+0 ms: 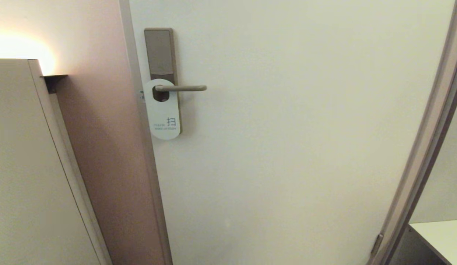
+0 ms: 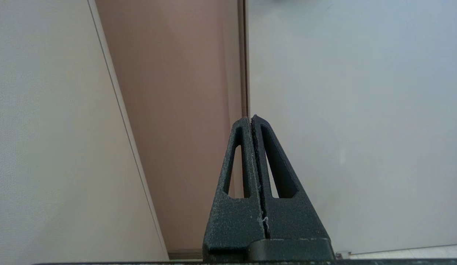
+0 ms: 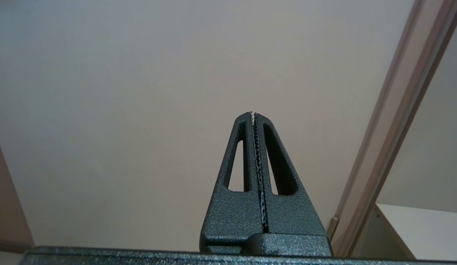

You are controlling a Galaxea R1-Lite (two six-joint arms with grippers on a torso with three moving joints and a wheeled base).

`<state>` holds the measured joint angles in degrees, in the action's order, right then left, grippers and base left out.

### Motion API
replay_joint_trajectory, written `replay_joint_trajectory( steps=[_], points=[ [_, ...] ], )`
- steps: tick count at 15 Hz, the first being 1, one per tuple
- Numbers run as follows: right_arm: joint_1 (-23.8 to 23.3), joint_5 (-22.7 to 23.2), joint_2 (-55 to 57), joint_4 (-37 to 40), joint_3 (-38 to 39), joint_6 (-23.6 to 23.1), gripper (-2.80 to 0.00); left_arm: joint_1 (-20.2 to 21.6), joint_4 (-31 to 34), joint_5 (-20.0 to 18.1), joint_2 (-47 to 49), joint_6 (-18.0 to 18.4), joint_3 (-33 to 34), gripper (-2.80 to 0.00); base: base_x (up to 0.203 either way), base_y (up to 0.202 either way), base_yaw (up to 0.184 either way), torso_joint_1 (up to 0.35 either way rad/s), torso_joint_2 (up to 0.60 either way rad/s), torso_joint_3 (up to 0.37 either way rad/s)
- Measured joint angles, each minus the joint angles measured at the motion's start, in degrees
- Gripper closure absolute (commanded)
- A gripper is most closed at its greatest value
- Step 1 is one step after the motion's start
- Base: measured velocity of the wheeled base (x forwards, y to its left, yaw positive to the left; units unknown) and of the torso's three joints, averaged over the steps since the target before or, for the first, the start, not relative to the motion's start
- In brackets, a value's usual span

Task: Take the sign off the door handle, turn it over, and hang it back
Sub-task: Take down the sign

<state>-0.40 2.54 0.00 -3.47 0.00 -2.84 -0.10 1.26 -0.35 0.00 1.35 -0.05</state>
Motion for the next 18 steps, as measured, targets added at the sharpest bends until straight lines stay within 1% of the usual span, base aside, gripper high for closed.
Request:
replay_joint_trajectory(
  steps=[6,11,15,18],
  points=[
    [0.0,0.0,0.0,0.0,0.0,0.0,0.00,0.0,0.0,-0.1,0.0,0.3,0.0,0.00,0.000,0.000,0.000,0.000,0.00,0.000],
    [0.0,0.0,0.0,0.0,0.0,0.0,0.00,0.0,0.1,-0.7,0.0,1.7,-0.5,0.00,0.000,0.000,0.000,0.000,0.00,0.000],
    [0.0,0.0,0.0,0.0,0.0,0.0,0.00,0.0,1.0,-4.1,3.3,0.6,-7.2,0.00,0.000,0.000,0.000,0.000,0.00,0.000],
    [0.0,0.0,0.0,0.0,0.0,0.0,0.00,-0.4,0.8,-4.0,9.7,0.0,-13.3,0.00,0.000,0.000,0.000,0.000,0.00,0.000]
  ],
)
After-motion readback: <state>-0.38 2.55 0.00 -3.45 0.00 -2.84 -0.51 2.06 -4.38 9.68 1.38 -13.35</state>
